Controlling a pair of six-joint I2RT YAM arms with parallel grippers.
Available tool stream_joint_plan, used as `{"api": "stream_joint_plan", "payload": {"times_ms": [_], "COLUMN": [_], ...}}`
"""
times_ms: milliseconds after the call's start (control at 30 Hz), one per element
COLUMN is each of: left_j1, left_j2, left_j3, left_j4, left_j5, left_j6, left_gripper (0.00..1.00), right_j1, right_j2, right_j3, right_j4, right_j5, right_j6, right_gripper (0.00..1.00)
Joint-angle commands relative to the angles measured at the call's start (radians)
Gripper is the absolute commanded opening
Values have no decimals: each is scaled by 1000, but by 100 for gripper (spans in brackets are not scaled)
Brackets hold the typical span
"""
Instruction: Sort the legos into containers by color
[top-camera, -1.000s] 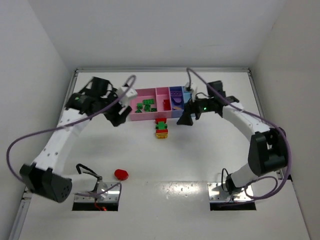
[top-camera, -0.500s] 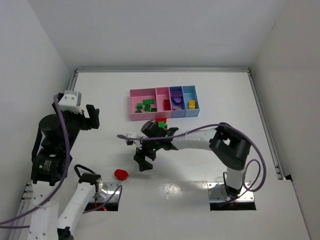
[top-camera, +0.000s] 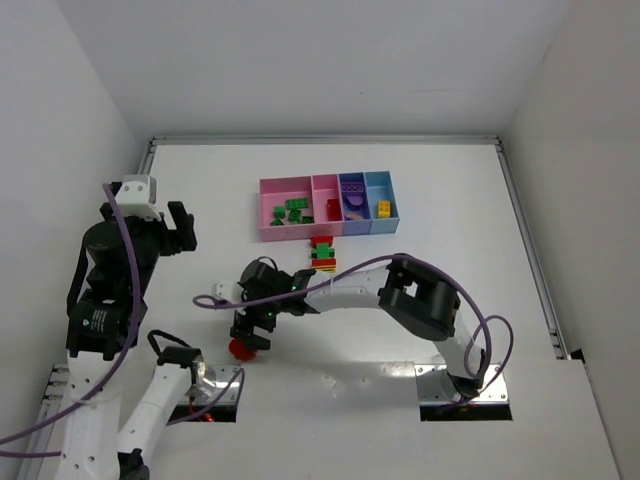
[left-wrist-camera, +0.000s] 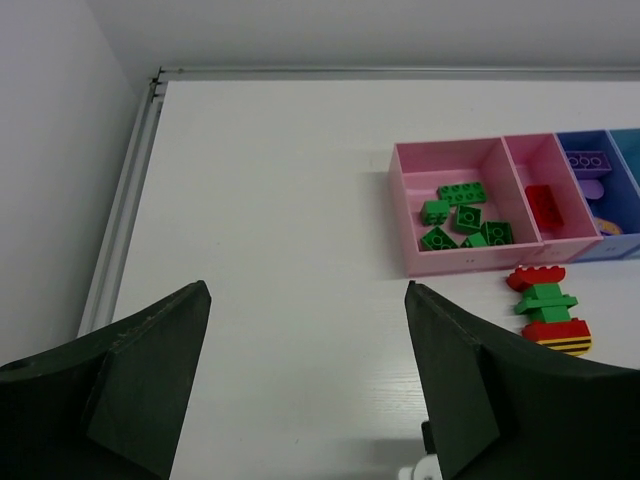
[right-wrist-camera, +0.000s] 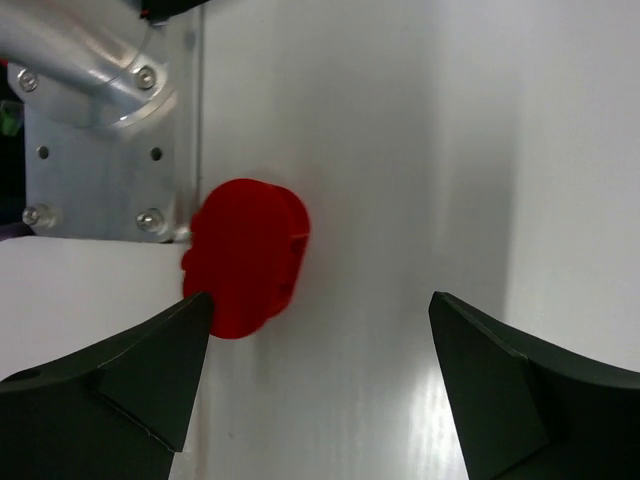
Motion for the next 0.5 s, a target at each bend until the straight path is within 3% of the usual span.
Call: {"api": "stream_joint_plan", "payload": {"times_ms": [0, 467], "left_j1": [11, 11], "left_j2": [9, 18], "left_j3": [18, -33], "left_j4": [41, 69], "left_j5": [-30, -39], "left_j6": [-16, -7], "left_gripper": [85, 86], "right_j1": [40, 87], "right_j2": [14, 69], "right_j3": [42, 70], "right_j4": [-23, -32], "right_j5": [9, -32], "right_j6": [-20, 1], "right_gripper": [90, 88]}}
